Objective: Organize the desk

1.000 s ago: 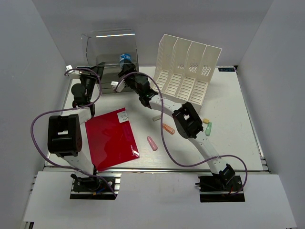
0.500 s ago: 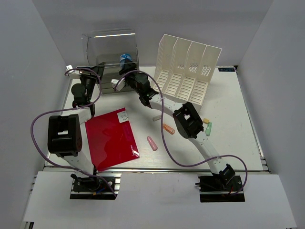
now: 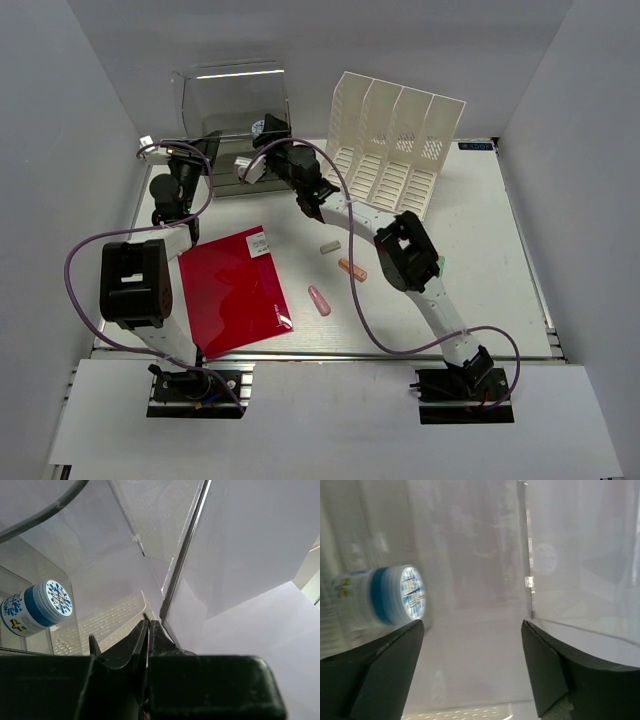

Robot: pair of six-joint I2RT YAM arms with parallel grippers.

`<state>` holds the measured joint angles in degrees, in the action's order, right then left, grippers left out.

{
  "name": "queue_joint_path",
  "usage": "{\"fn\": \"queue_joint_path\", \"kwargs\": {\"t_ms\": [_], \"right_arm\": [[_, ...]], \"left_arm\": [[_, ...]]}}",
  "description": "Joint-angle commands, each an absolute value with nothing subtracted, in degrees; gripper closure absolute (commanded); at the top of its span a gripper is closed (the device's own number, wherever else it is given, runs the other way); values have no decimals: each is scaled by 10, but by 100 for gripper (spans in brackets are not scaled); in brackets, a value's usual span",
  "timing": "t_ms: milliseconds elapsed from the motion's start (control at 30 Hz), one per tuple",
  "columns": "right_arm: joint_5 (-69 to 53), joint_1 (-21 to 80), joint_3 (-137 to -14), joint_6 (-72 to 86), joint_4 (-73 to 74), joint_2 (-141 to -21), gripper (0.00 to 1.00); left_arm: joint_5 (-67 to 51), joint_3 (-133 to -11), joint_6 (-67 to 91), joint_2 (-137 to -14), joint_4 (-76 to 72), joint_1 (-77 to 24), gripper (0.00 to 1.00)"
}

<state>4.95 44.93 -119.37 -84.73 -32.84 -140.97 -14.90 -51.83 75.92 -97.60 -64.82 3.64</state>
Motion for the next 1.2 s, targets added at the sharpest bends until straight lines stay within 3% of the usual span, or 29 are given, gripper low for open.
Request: {"fn": "queue_joint_path", "kwargs": {"t_ms": [0,133,333,467,567,867,1167], "right_arm": [[19,453,-1137,-794,-343,-1327,18],[-64,455,-1028,-735,-266,-1228,31],[-105,461,-991,-678,-58,-1145,55],[-143,461,-991,-627,98,-1096,83],[-175,461,-960,-593,217,-1043,90],[-151,425,-794,-393,221,-816,83],[-134,351,-817,-293,252,-800,66]], "left_arm": [[-155,-541,758,-940,-655,40,83],[-156,-538,759,-942,-655,40,83],[-152,-530,759,-940,-651,40,83],[-153,-519,758,-935,-636,40,83],[-151,-499,757,-933,-619,40,83],[-125,-442,750,-930,-566,40,80],[-113,-390,705,-897,-490,40,79]]}}
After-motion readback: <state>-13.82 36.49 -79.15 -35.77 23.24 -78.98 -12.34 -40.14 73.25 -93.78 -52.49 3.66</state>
